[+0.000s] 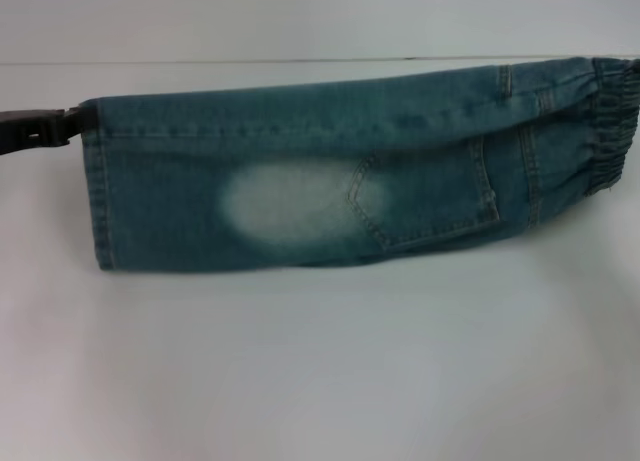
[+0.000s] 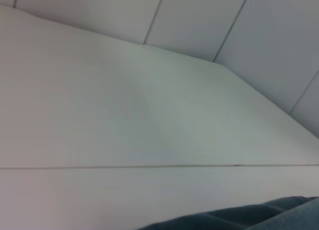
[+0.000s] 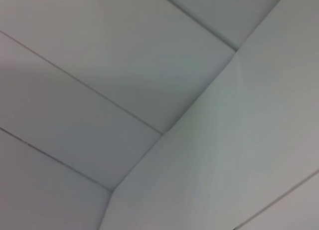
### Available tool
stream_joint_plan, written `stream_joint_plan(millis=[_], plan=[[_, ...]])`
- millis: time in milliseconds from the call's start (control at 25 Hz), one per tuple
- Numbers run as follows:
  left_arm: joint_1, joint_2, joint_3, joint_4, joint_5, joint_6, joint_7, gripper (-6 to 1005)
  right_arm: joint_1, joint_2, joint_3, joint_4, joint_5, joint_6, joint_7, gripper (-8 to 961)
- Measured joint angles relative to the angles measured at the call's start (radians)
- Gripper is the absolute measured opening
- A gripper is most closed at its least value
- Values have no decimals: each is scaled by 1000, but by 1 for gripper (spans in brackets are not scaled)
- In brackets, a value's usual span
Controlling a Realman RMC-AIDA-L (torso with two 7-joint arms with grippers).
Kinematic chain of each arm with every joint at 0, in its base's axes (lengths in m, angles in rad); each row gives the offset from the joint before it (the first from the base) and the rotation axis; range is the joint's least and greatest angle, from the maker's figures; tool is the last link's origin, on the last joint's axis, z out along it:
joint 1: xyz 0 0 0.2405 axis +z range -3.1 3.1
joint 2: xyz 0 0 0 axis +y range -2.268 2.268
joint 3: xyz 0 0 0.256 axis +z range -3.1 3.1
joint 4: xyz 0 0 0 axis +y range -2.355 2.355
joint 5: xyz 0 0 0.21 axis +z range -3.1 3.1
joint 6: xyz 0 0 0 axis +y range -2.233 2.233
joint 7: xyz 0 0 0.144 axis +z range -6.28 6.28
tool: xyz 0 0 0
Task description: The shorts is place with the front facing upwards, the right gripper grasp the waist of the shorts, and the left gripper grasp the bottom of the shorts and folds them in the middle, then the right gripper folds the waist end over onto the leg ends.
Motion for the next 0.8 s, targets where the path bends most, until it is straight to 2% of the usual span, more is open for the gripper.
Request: stream_joint_plan(millis=[200, 280, 320, 440, 600, 800], plan=[[-25, -11, 5, -44, -3, -73, 41, 19, 31, 23, -4, 21, 4, 101, -58, 16], [-34, -30, 9, -52, -3, -126, 59, 46, 45, 42, -3, 39, 12, 171, -127, 16], [-37, -40, 11, -52, -3, -154, 63, 60, 45, 42, -3, 39, 12, 171, -127, 17], [-40, -59, 29, -49, -3, -207, 72, 100, 57, 62, -6, 37, 25, 214, -211, 17], [-45, -61, 49, -48, -3, -224, 69, 154, 63, 66, -4, 30, 30, 229, -251, 228], [-37, -64, 49, -16, -3, -205, 67, 347, 45, 58, -10, -6, 21, 201, -277, 434]])
